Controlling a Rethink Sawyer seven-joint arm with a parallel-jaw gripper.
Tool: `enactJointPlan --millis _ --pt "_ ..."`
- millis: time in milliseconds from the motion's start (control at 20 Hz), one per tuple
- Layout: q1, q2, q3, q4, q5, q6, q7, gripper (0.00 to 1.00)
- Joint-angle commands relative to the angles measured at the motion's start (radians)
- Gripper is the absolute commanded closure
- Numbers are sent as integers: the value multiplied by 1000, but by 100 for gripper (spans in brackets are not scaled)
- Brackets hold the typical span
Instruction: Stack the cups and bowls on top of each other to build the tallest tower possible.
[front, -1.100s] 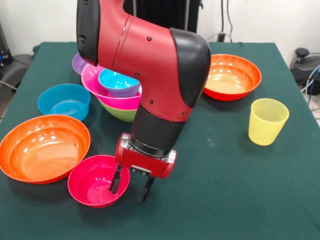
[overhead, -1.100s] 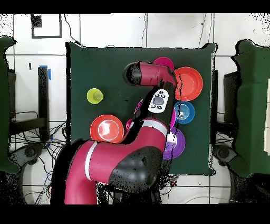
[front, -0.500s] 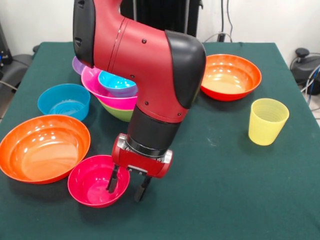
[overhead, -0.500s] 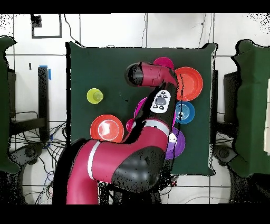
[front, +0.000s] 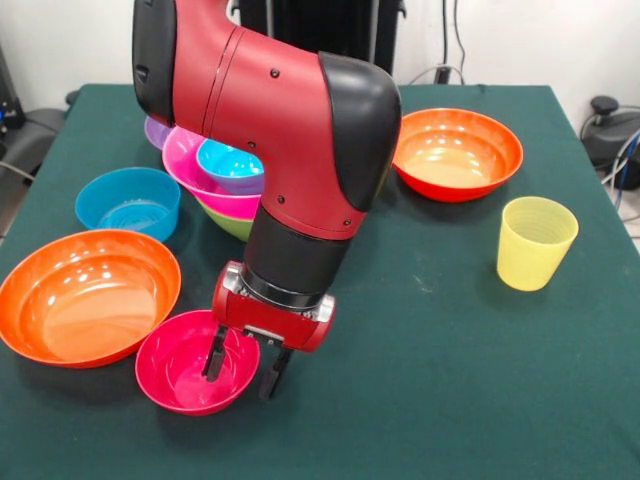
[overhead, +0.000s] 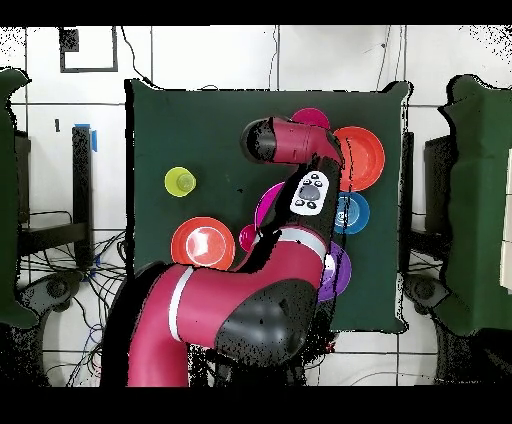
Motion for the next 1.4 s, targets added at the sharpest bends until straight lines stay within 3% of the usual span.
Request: enactJointPlan --millis 50,1400 --pt "-15 -11 119 86 -14 5 85 0" --pt "-20 -5 136 111 -18 -32 83 0"
